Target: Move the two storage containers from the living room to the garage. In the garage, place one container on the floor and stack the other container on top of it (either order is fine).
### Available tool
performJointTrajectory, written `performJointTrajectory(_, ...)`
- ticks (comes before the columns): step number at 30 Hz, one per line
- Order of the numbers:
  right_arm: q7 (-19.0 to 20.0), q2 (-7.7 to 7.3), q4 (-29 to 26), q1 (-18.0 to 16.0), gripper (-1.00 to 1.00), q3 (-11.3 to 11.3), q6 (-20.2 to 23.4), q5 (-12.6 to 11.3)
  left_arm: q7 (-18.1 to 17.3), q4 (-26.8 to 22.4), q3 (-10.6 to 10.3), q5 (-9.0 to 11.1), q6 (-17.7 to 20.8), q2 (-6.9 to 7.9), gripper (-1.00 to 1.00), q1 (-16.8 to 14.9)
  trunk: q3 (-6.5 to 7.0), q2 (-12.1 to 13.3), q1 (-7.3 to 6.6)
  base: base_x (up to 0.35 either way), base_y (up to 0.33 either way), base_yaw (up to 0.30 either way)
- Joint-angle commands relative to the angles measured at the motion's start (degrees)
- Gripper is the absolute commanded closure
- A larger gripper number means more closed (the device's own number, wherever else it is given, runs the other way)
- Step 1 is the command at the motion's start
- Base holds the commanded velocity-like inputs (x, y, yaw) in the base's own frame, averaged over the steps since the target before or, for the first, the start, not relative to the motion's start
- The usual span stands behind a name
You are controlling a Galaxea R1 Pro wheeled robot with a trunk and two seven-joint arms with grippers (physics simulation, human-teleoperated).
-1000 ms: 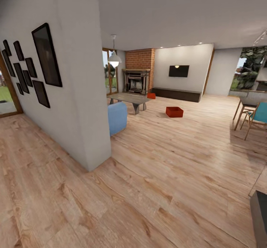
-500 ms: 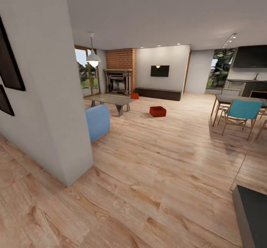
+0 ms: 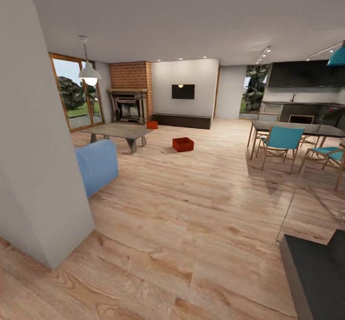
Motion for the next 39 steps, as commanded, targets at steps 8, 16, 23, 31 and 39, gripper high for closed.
performJointTrajectory(8, 0.3, -0.04, 0.2, -0.1, -1.0, 0.4, -0.2, -0.6, 0.0, 0.0, 0.0, 0.3, 0.2, -0.05, -1.0, 0.0, -0.05, 0.0, 0.03, 0.323, 0.0, -0.292)
performJointTrajectory(16, 0.3, -0.07, 0.2, -0.1, -1.0, 0.4, -0.2, -0.6, 0.0, 0.0, 0.0, 0.3, 0.2, 0.02, -1.0, 0.0, -0.05, 0.0, 0.03, 0.323, 0.0, -0.186)
performJointTrajectory(23, 0.3, -0.12, 0.2, -0.1, -1.0, 0.6, -0.1, -0.5, 0.0, 0.0, 0.0, 0.3, 0.2, 0.03, -1.0, 0.0, -0.05, 0.0, 0.03, 0.323, 0.0, -0.014)
performJointTrajectory(31, 0.3, -0.16, 0.2, -0.1, -1.0, 0.7, 0.0, -0.5, 0.0, 0.0, 0.0, 0.3, 0.2, 0.03, -1.0, 0.0, -0.05, 0.0, 0.03, 0.323, 0.0, 0.0)
performJointTrajectory(39, 0.3, -0.17, 0.2, -0.1, -1.0, 0.6, -0.1, -0.5, 0.0, 0.0, 0.0, 0.3, 0.2, 0.03, -1.0, 0.0, -0.05, 0.0, 0.03, 0.323, 0.0, 0.0)
